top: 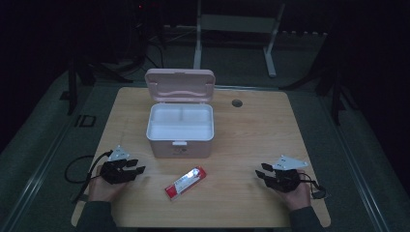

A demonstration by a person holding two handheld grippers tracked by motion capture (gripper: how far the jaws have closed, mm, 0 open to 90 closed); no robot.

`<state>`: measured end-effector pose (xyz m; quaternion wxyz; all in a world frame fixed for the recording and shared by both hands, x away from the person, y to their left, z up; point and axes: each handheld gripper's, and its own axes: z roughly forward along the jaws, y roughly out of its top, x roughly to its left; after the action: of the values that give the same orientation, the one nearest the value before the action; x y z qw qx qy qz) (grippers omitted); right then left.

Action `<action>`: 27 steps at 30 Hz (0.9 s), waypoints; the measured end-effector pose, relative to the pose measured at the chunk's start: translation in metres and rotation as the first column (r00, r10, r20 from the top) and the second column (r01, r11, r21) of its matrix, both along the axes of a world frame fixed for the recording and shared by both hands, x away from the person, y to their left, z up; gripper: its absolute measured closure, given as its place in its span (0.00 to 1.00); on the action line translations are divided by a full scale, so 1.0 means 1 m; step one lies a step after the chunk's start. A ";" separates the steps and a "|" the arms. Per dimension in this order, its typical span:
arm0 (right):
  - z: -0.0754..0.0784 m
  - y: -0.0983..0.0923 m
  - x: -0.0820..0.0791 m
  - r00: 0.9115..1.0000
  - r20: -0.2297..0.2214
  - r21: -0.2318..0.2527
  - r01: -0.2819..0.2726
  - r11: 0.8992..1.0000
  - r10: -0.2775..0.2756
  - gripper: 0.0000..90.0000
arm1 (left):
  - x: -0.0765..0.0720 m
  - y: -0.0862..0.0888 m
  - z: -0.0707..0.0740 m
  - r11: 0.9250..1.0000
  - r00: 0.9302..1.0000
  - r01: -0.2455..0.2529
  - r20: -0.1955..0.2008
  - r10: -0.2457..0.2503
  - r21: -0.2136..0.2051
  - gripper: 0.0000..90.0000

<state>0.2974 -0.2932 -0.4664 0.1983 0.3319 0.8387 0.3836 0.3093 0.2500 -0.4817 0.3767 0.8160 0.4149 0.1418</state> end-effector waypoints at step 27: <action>0.048 0.065 0.032 0.987 0.080 -0.037 -0.136 0.990 0.138 0.58 | 0.033 -0.005 0.096 1.000 0.982 -0.006 0.188 0.007 -0.003 0.56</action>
<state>0.3295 -0.2280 -0.4179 0.2113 0.2541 0.8566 0.3963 0.3420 0.2447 -0.3854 0.4148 0.7971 0.3803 0.2190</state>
